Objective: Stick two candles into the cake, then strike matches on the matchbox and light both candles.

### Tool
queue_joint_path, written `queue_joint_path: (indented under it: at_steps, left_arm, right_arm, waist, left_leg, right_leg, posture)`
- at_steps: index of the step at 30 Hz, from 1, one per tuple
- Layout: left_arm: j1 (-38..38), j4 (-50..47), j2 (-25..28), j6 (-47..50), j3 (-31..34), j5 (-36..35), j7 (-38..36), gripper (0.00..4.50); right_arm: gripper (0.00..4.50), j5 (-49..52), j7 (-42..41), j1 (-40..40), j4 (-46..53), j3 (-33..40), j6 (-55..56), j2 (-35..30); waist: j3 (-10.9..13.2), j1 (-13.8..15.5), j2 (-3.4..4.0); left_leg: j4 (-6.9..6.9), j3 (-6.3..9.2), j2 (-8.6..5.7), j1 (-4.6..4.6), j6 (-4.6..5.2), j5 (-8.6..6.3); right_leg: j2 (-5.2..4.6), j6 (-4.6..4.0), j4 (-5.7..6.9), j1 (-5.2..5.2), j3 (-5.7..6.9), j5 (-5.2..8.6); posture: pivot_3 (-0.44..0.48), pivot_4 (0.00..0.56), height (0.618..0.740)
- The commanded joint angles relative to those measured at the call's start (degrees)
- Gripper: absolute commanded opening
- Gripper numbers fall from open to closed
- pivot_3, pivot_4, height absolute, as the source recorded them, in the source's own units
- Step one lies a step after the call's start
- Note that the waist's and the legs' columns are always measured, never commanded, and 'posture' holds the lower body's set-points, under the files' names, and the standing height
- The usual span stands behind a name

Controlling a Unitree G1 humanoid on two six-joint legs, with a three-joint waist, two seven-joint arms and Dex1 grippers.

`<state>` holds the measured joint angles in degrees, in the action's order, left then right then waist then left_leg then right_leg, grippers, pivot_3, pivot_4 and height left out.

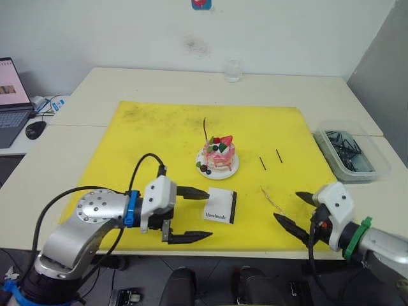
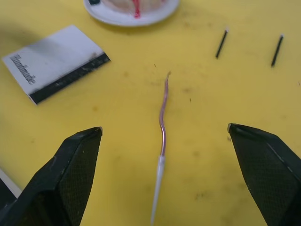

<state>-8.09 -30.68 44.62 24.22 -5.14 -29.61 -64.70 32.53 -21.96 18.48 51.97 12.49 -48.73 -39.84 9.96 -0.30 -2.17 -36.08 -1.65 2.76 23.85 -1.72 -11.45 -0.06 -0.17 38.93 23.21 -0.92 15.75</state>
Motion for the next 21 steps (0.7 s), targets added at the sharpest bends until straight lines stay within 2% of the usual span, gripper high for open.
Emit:
queue_joint_path:
  at_steps: [1, 10, 14, 21]
  left_arm:
    - [-1.5, -1.1, -0.4, -1.9, -0.7, 0.9, 0.1, 4.45]
    - [-1.9, -1.3, -0.4, -2.7, -2.0, 2.0, 0.6, 4.45]
    - [-2.0, -1.0, -0.5, -3.2, -2.2, 2.5, 0.6, 4.50]
    - [-2.7, 0.1, -0.7, -4.1, -2.2, 3.2, 0.3, 4.50]
  right_arm:
    - [4.50, -2.9, 0.7, 2.1, 0.3, -0.3, 2.5, 0.8]
    - [4.50, -7.3, 2.2, -0.1, -3.7, -6.2, 3.7, 4.0]
    - [3.60, -8.7, 2.5, -0.1, -4.2, -7.4, 3.2, 4.2]
    - [0.96, -10.9, 1.8, 0.1, -3.7, -8.5, 2.7, 3.3]
  waist:
    - [0.0, -0.1, 0.00]
    - [0.0, -0.1, 0.00]
    - [0.0, -0.1, 0.00]
    - [0.0, 0.0, 0.00]
  left_leg:
    - [0.01, 0.00, 0.00, 0.00, 0.00, 0.00]
    - [0.02, 0.02, 0.01, -0.01, 0.00, -0.01]
    - [0.03, 0.02, -0.01, 0.01, 0.00, -0.01]
    - [0.03, 0.03, 0.00, 0.01, 0.00, -0.01]
  right_leg:
    - [0.01, 0.05, 0.00, 0.00, 0.00, -0.02]
    - [0.03, -0.06, -0.01, 0.01, 0.03, 0.05]
    - [0.01, -0.12, -0.02, 0.01, 0.03, 0.08]
    - [0.02, -0.02, -0.03, 0.01, 0.04, 0.04]
  posture:
    - [0.000, 0.150, 0.740]
    - [0.000, 0.150, 0.740]
    - [0.000, 0.150, 0.740]
    - [0.000, 0.150, 0.740]
